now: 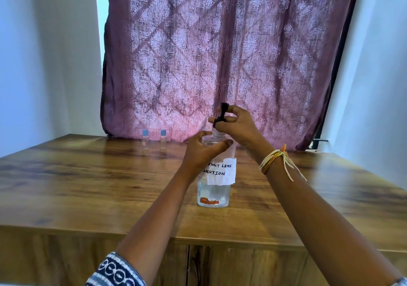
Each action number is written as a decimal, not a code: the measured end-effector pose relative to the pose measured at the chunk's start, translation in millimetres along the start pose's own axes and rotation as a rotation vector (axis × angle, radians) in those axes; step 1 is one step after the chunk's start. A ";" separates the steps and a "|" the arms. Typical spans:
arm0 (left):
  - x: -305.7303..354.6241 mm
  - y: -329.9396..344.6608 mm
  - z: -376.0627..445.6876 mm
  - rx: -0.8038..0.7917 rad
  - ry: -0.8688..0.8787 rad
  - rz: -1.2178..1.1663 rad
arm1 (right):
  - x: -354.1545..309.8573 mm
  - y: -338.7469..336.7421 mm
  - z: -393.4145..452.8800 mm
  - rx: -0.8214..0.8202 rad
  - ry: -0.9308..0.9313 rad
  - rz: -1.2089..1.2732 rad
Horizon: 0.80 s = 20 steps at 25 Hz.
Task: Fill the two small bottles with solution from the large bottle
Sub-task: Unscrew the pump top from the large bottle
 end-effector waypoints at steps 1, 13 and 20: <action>-0.8 0.1 0.5 0.002 0.002 0.003 | 0.3 -0.4 0.7 0.007 -0.003 -0.022; -5.1 -1.1 2.6 -0.009 0.007 -0.001 | 2.0 -2.9 1.9 0.053 -0.009 -0.026; -6.5 -0.2 4.2 0.016 -0.005 0.045 | -16.1 -10.9 3.0 0.092 -0.057 0.003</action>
Point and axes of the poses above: each hand's wrist, its own z-axis towards the middle knuckle, its own y-axis out of the palm, x = y × z, the point moved 2 cm from there along z, towards the middle knuckle, and after that the axes turned 1 degree about -z, right-handed, at the moved point
